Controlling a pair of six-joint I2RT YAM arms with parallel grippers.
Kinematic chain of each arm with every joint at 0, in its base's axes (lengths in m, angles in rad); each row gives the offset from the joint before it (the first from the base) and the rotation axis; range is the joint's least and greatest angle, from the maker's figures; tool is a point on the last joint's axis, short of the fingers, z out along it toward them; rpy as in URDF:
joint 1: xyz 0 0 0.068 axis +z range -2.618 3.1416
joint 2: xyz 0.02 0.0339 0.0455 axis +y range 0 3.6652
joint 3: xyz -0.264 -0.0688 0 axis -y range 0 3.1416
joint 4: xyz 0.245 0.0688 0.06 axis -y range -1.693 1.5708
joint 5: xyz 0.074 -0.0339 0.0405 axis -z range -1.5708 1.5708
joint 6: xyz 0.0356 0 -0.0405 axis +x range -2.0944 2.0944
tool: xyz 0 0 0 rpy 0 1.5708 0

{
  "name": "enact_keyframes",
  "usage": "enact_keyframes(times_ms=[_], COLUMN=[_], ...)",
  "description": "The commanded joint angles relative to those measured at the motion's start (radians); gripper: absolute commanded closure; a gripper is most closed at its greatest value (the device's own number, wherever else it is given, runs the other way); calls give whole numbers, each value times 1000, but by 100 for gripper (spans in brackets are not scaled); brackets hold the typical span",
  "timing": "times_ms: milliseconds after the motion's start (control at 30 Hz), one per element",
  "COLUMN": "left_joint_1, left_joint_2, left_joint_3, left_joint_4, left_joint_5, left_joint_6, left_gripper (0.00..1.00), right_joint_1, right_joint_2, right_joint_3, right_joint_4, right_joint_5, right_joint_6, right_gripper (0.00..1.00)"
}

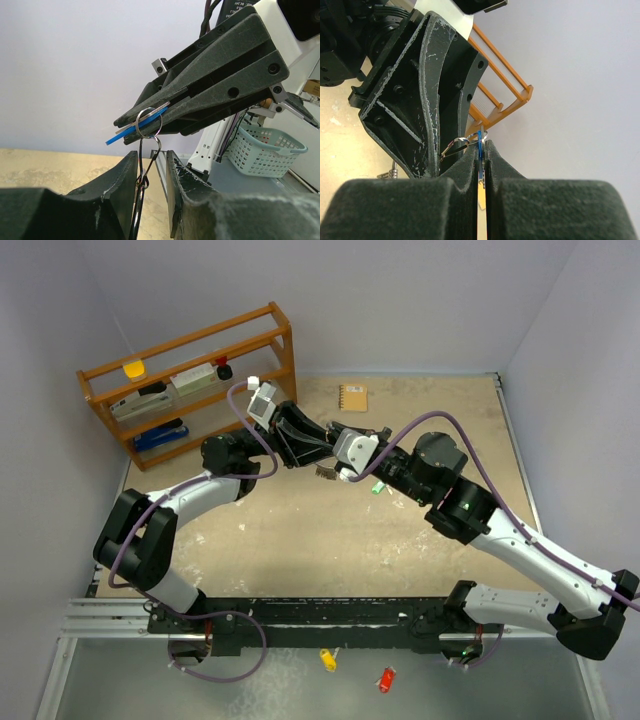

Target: Remove the keys from the keyring

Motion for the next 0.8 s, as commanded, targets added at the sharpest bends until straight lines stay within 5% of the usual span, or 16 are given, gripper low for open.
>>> enact_keyframes(times_ms=[0,767], left_joint_1=[0,26], left_joint_2=[-19,-20], left_joint_3=[21,58], left_joint_4=[196,196], left_joint_5=[-11,-45], left_joint_6=[-2,-18], left_gripper=[74,71], right_joint_1=[3,3], right_joint_2=[-33,-60], right_joint_3=[18,-12], right_joint_4=[68,63], right_joint_5=[10,15], right_joint_6=[-3,11], right_gripper=[100,100])
